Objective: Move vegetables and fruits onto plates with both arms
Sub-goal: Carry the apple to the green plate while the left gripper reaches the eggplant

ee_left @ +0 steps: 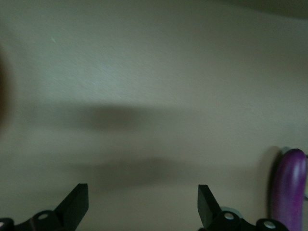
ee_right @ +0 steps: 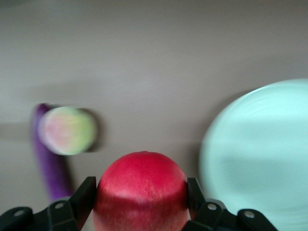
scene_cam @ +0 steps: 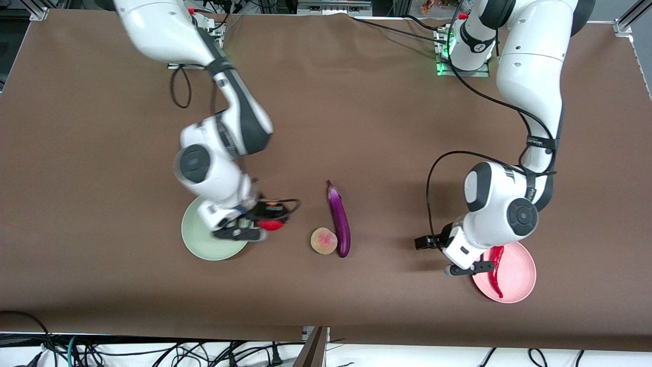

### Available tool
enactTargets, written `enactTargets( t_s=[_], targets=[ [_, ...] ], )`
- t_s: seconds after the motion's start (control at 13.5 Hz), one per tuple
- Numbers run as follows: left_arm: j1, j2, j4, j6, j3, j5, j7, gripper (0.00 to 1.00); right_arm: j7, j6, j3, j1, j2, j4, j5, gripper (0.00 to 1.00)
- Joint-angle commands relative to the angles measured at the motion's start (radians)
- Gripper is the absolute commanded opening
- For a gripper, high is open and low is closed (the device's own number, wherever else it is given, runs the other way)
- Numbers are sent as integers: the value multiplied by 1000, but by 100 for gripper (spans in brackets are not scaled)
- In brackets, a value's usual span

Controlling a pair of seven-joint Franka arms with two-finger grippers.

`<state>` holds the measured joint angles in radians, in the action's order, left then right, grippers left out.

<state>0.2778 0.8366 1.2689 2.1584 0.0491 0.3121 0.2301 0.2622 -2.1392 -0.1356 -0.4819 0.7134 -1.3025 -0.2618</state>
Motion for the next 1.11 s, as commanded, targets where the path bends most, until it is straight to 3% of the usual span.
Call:
enactTargets(
  t_s=[0.0, 0.22, 0.44, 0.67, 0.74, 0.81, 0.89, 1.04],
  targets=[
    [75, 12, -14, 24, 11, 12, 122, 100, -237, 21, -13, 113, -6, -43, -22, 18],
    [150, 10, -10, 26, 11, 10, 205, 100, -400, -1, -10, 235, 15, -101, -28, 25],
    [223, 19, -6, 46, 11, 8, 247, 100, -402, 2, -10, 232, 18, -103, -91, 26],
    [280, 38, 4, 132, 11, -22, 308, 100, -399, 5, -9, 232, 18, -104, -94, 29],
    [293, 45, 7, 144, 11, -68, 331, 100, -402, 7, -10, 229, 18, -106, -93, 54],
    [308, 62, 7, 155, 9, -109, 375, 100, -403, 10, -10, 230, 17, -103, -91, 92],
    [329, 79, 6, 164, 9, -151, 440, 100, -409, 19, -10, 238, 14, -100, -85, 100],
    [354, 104, 6, 184, 3, -206, 520, 100, -403, 63, -10, 227, 6, -86, -85, 100]
  ],
)
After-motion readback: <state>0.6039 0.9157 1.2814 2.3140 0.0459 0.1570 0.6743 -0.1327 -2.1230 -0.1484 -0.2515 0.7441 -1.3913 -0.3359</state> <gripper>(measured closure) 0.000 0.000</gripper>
